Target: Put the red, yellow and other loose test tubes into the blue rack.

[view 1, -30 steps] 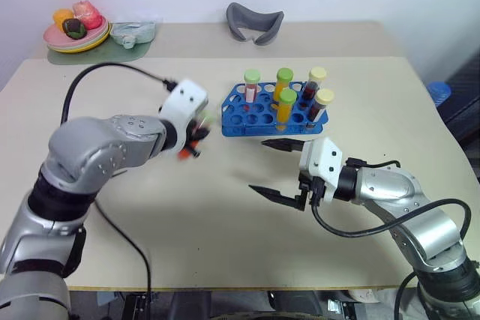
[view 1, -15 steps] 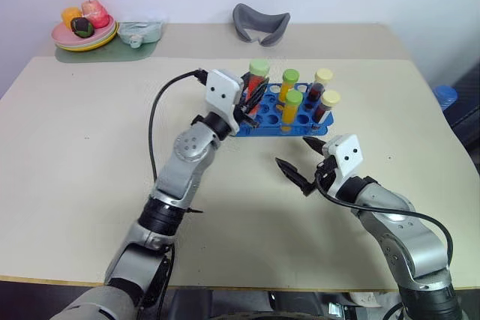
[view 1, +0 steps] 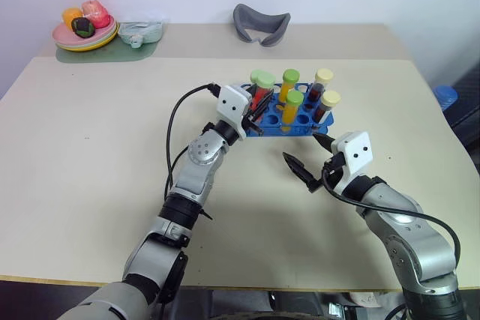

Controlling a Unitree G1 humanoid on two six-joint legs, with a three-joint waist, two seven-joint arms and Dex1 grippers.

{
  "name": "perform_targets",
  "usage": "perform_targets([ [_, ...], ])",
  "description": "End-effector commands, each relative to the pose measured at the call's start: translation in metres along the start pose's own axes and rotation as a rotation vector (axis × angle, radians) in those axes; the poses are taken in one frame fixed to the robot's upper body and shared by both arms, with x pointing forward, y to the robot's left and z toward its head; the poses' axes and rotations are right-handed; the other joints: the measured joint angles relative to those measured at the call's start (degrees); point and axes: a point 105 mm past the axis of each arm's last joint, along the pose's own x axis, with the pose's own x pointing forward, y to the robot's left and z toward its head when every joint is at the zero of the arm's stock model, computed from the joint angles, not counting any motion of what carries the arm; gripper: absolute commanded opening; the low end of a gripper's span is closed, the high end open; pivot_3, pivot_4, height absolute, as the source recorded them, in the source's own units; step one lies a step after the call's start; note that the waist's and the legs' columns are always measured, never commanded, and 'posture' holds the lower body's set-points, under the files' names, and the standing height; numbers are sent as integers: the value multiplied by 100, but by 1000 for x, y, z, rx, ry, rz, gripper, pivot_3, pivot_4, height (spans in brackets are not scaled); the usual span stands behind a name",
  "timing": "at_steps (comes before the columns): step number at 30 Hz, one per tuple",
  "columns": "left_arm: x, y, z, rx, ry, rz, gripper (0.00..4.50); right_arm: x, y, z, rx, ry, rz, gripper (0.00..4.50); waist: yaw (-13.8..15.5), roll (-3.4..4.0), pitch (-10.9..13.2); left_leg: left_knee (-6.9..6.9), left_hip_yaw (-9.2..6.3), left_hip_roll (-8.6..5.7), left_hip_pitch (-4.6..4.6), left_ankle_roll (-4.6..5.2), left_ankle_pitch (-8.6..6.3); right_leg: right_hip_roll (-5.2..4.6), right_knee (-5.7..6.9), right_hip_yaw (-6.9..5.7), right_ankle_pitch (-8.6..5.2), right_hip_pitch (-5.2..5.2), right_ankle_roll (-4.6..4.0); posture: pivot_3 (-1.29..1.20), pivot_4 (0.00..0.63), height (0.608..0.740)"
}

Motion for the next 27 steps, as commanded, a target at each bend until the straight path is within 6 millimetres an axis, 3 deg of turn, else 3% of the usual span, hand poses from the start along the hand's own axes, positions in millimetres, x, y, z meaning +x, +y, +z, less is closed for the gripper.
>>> perform_targets([
  [1, 4, 1, 7, 13, -42, 8, 787, 0, 3, 16, -13, -60, 7, 4500, -1, 0, 0, 0, 0, 0, 1, 0, 0, 0, 0, 0, 0, 0, 0, 0, 150, 740],
  [14, 7, -2, -1, 5, -47, 5, 787, 2, 7, 19, -12, -60, 27, 4500, 6, 0, 0, 0, -1, 0, 0, 0, 0, 0, 0, -1, 0, 1, 0, 0, 150, 740],
  [15, 7, -1, 0, 1, -50, 12, 1836, 2, 7, 19, -12, -61, 27, 4500, 5, 0, 0, 0, 0, 0, 0, 0, 0, 0, 0, -1, 0, 1, 0, 0, 150, 740],
  [20, -4, 14, 16, -42, -100, 40, 4268, -2, 0, 20, -25, -56, 14, 4500, -5, 0, 0, 0, -1, 0, 1, -1, 1, 0, 0, -1, 0, 1, 0, 0, 150, 740],
  [27, -52, 45, 44, -57, -86, 30, 4268, -26, -29, 19, -88, 0, -19, 4500, -8, 4, -2, -1, -3, 2, 3, 0, 0, 1, 4, -1, 0, 2, 0, 0, 150, 740],
])
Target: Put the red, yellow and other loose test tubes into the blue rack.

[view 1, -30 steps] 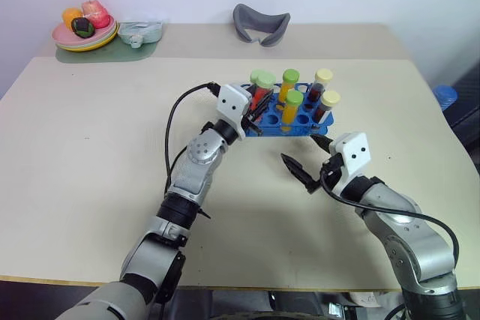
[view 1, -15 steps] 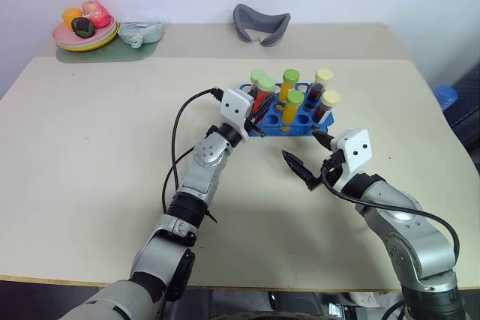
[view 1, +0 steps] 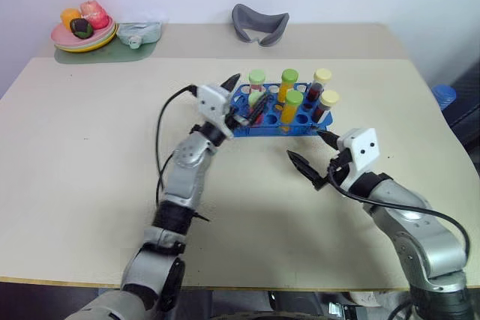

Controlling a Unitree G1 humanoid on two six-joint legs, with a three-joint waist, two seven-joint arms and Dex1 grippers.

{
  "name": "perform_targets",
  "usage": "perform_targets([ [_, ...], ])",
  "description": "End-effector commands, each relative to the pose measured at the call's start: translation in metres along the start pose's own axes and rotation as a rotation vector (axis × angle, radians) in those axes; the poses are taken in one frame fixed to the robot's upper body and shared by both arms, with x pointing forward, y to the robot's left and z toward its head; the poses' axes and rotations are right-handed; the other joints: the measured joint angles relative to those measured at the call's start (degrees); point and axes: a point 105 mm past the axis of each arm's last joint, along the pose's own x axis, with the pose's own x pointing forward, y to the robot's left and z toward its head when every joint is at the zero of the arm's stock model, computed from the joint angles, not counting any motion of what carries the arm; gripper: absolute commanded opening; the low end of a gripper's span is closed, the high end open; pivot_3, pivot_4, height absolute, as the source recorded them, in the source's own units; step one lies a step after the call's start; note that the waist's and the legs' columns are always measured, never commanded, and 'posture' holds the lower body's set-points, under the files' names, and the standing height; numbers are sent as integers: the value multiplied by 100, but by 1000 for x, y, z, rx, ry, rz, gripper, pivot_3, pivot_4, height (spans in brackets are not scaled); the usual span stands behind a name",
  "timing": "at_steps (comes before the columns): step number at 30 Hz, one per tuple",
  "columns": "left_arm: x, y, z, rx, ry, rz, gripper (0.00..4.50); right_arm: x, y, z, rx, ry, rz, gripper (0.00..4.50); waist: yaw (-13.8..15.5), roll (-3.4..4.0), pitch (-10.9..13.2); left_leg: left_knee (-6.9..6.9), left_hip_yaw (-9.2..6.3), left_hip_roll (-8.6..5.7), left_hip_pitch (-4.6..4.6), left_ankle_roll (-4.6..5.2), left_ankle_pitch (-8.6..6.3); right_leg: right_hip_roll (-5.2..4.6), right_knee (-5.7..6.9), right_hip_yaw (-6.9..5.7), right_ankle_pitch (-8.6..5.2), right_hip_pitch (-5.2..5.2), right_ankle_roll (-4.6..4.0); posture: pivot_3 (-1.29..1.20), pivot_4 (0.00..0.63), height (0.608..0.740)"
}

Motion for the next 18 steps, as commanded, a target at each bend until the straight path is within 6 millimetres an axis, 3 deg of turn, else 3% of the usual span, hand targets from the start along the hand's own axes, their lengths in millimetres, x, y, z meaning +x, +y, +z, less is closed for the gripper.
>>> perform_targets([
  [1, -16, 12, 25, 17, -17, -16, 4268, -14, -10, 10, -41, -21, 5, 4500, 10, 0, 0, 0, 0, 0, 1, 1, -1, 0, 0, 0, 0, 1, 0, 0, 150, 740],
  [3, -35, 22, 26, 43, 43, -24, 4268, -24, -19, 6, -51, 13, 4, 4500, 7, 0, 0, 1, 0, -1, 0, 5, -3, -2, -2, 0, 0, 3, 0, 0, 150, 740],
  [6, -119, 70, 23, 122, 283, 35, 4268, -54, -49, -12, -50, 114, -38, 4500, -91, 3, -2, -3, 1, 1, 6, 9, -5, 2, -3, 2, -1, 5, 0, 0, 150, 740],
  [8, -149, 79, 26, 124, 368, 57, 4268, -63, -60, -18, -51, 140, -47, 4500, -137, 1, 2, -30, 3, 3, 29, 31, -18, 3, -4, 6, -3, 11, -4, 0, 150, 740],
  [13, -180, 80, 22, 119, 465, 95, 4268, -65, -77, -24, -53, 144, -59, 4500, -92, 2, 5, -18, 8, 1, 102, 29, -20, -4, -23, 5, -6, 107, -8, 0, 150, 740],
  [18, -183, 78, 18, 125, 462, 132, 4268, -53, -74, -26, -50, 127, -8, 4500, -105, 2, 3, -18, 5, 3, 113, 32, -23, -1, -27, 3, -6, 118, -4, 0, 150, 740],
])
